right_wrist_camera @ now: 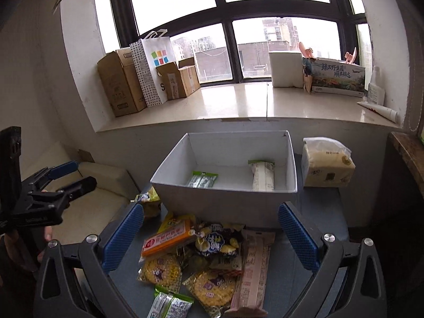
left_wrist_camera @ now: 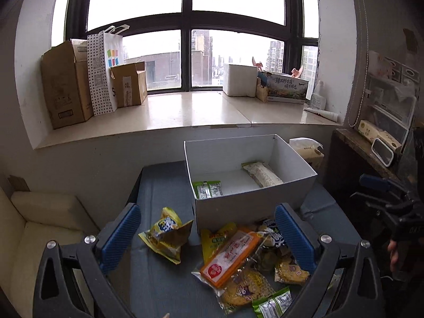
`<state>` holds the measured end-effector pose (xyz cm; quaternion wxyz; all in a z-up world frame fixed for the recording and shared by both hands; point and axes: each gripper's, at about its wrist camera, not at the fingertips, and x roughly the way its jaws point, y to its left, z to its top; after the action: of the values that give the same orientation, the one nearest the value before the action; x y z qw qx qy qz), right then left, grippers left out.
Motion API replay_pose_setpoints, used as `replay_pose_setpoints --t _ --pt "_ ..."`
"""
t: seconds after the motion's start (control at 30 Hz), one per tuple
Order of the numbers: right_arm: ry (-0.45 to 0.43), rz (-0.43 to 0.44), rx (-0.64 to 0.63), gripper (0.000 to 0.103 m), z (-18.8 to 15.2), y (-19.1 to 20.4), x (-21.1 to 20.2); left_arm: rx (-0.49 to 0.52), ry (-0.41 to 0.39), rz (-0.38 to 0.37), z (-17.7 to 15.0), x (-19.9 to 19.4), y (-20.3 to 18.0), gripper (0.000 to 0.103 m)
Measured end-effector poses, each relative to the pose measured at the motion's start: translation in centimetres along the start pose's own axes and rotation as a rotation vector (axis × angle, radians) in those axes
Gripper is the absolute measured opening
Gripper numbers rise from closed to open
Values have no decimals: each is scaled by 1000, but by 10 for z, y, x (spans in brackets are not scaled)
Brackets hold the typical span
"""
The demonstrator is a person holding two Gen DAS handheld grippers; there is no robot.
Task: Organize snacks
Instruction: 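Grasp a second green wafer packet with the right tool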
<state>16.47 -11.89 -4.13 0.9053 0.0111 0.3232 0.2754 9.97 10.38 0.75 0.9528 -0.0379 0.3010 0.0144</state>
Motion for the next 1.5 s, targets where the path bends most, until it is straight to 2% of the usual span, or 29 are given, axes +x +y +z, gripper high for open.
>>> replay_pose_setpoints --t 0.13,0.3,0.4,0.53,0.67,0.8,0.87,1.0,1.1,1.13,1.23,1.33,1.43,1.5 --pt "112 32 62 103 -56 17 9 -74 -11 -8 -41 -39 0 103" --pt "234 19 39 103 -111 47 26 -99 -3 25 -79 -72 -2 103" --pt "323 23 28 103 -137 60 43 -100 11 34 -91 -83 0 103" --pt "373 -33 10 103 -160 73 63 -99 11 67 -99 -88 7 103" --pt "408 -104 -15 103 -170 79 83 -122 26 69 -105 -82 19 103" --pt "433 -159 -95 103 -182 90 96 -140 53 69 -113 -74 22 103" --pt "463 -160 -103 103 -188 92 100 -136 60 76 -115 -72 21 103" --pt "467 -163 -95 103 -192 89 101 -126 64 87 -117 -69 19 103" --pt "451 -167 -112 89 -190 86 100 -127 67 85 -118 -66 19 103" --pt "435 -154 -126 73 -189 87 97 -127 68 91 -118 -65 19 103" --pt "428 -130 -141 70 -192 89 91 -143 73 101 -116 -60 22 103" --pt "415 -67 -111 67 -189 84 82 -147 66 88 -113 -56 25 103" --pt "365 -9 -92 67 -180 82 65 -128 71 76 -108 -45 30 103" --pt "331 46 -67 67 -172 81 48 -94 77 42 -101 -30 36 103"
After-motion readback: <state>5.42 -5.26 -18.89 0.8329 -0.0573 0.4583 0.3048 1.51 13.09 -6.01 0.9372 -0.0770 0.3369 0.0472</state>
